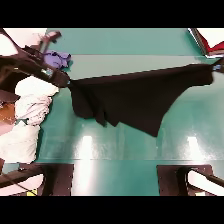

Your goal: Fold the shirts.

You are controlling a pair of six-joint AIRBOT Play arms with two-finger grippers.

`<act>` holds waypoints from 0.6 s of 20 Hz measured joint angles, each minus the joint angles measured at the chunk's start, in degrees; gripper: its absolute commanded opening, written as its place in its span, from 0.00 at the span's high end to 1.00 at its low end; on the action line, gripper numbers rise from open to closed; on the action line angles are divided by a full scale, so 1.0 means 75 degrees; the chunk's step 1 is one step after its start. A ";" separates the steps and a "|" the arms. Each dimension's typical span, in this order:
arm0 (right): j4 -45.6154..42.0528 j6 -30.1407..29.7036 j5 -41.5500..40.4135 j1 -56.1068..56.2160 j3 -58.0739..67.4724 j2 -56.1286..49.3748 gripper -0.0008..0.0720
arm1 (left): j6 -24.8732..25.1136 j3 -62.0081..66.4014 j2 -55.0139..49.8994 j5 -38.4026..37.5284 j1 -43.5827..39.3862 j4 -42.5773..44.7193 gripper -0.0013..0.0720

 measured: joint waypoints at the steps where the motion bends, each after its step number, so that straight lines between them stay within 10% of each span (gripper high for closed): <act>1: -0.0009 0.0000 -0.0070 0.0152 0.0000 -0.0356 0.96 | -0.0082 -0.0093 -0.0277 0.0315 0.0003 0.0184 0.08; 4: 0.0061 0.0000 -0.0574 0.0542 0.0003 -0.1198 0.35 | -0.0455 -0.0227 -0.0866 0.1224 0.0009 0.0376 0.06; 12: 0.0099 -0.0003 -0.0938 0.0184 0.0009 -0.1408 0.37 | -0.1364 -0.0163 -0.0708 0.1349 0.1046 0.0478 0.24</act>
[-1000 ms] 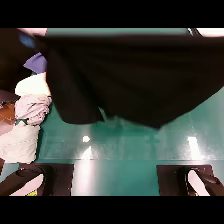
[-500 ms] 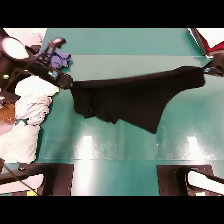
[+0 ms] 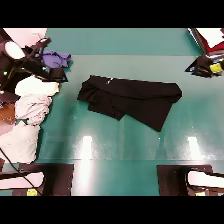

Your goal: Fold the shirts.

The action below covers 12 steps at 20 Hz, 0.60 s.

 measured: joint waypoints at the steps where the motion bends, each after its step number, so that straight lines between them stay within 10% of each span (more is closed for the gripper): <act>1: 0.0015 0.0000 0.0055 -0.0093 0.0000 0.0137 0.37 | -0.0041 -0.0309 0.0149 0.0017 0.0082 -0.0303 0.24; 12: 0.0009 -0.0015 0.0248 -0.0227 0.0000 0.1411 0.37 | -0.0070 -0.5106 0.1355 0.4278 -0.1390 -0.5138 0.24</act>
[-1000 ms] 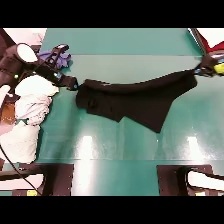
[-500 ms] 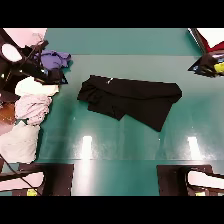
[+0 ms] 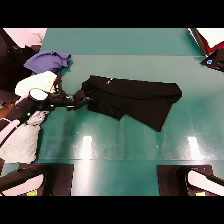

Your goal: Fold the shirts.

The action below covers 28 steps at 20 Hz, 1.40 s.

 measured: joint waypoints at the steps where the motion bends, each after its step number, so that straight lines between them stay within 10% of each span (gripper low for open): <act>1: -0.0006 0.0000 0.0012 0.0003 0.0000 0.0029 0.37 | -0.0032 -0.0105 -0.0050 0.0361 -0.0146 -0.0184 0.24; 9: -0.0015 -0.0006 0.0245 0.0012 0.0000 0.0102 0.37 | -0.0163 -0.0291 -0.0379 0.1804 -0.0513 -0.1137 0.30; 12: -0.0012 -0.0006 0.0300 0.0012 0.0000 0.0105 0.37 | -0.0166 -0.0283 -0.0396 0.1918 -0.0542 -0.1221 0.93; 18: -0.0058 -0.0003 0.0746 -0.0271 -0.0793 0.0425 0.37 | 0.0201 -0.0087 -0.0149 0.1810 -0.0335 -0.1247 0.95; 28: 0.0915 0.0017 -0.0743 -0.1189 -0.7810 0.2372 0.37 | 0.1690 0.1719 0.0391 -0.0303 0.0329 -0.0638 0.95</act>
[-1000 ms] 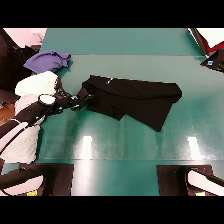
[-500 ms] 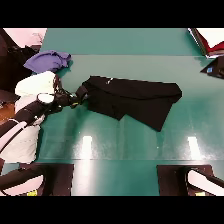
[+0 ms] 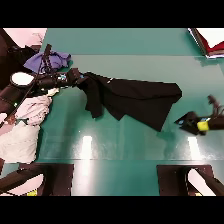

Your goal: Fold the shirts.

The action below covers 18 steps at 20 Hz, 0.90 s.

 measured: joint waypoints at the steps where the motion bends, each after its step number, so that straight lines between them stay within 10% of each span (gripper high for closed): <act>1: 0.0227 -0.0015 -0.0265 0.0079 -0.0493 0.0061 0.37 | 0.0035 0.0050 0.0009 -0.0146 0.0015 0.0055 0.95; 11: 0.1271 0.0067 -0.2299 0.1786 -0.1376 -0.0568 0.41 | 0.0134 0.0166 0.0023 -0.0819 0.0029 0.0230 0.95; 16: 0.1166 0.0087 -0.2658 0.2279 -0.0769 -0.1241 0.92 | 0.0140 0.0166 0.0023 -0.1090 0.0029 0.0396 0.95; 18: 0.1192 0.0087 -0.2675 0.2323 -0.0565 -0.1274 0.97 | 0.0143 0.0181 0.0023 -0.1227 0.0029 0.0495 0.95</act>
